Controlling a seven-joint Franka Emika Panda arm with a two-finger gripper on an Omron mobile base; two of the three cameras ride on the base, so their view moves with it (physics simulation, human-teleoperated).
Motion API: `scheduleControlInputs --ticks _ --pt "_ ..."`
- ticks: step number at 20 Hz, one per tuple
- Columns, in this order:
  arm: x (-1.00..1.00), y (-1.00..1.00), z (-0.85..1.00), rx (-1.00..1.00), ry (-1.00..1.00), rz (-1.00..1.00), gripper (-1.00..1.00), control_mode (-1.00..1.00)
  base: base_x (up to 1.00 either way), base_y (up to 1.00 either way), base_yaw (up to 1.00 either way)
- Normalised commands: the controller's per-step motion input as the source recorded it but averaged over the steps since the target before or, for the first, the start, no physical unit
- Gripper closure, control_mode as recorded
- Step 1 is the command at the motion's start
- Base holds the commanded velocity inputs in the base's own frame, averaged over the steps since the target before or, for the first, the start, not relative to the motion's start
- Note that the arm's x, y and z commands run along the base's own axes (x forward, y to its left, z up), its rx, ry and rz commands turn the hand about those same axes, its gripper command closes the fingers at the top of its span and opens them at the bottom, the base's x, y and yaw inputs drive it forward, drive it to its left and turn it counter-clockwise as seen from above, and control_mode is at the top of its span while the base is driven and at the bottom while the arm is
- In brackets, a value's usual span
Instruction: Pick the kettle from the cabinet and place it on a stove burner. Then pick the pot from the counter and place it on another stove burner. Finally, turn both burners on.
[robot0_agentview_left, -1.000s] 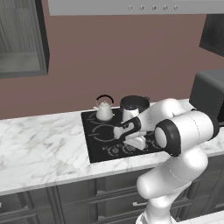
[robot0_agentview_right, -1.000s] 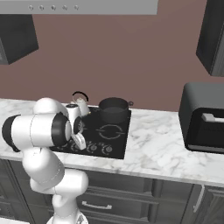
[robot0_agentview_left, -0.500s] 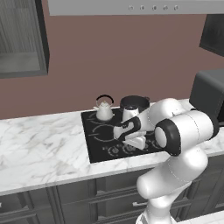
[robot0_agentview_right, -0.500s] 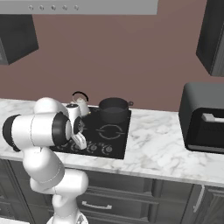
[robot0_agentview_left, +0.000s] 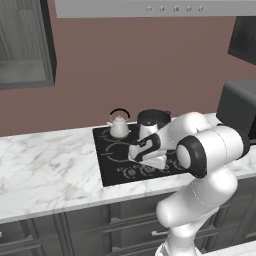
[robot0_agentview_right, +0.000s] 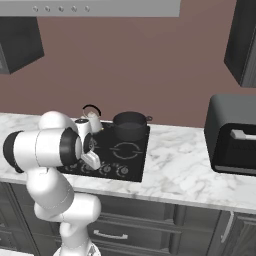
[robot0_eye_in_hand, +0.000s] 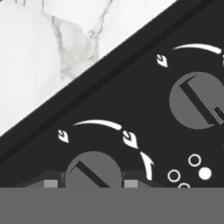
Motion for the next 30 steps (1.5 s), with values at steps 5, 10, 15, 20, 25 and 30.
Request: scheduleControlInputs --ticks 5,10,15,20,25,30 --pt "-0.09 0.0 -0.17 0.0 -0.07 0.16 1.0 -1.0 0.0 0.0 0.0" --pt "-0.1 0.0 -0.19 0.0 -0.09 0.16 1.0 -1.0 0.0 0.0 0.0" --pt "-0.09 0.0 -0.19 0.0 -0.09 0.16 1.0 -1.0 0.0 0.0 0.0" --pt "-0.07 0.0 -0.23 0.0 -0.08 0.17 1.0 -1.0 0.0 0.0 0.0" --pt "-0.05 0.0 -0.24 0.0 -0.06 0.17 1.0 -1.0 0.0 0.0 0.0" --pt "-0.01 0.0 -0.2 0.0 -0.07 0.16 -1.0 -1.0 0.0 0.0 0.0"
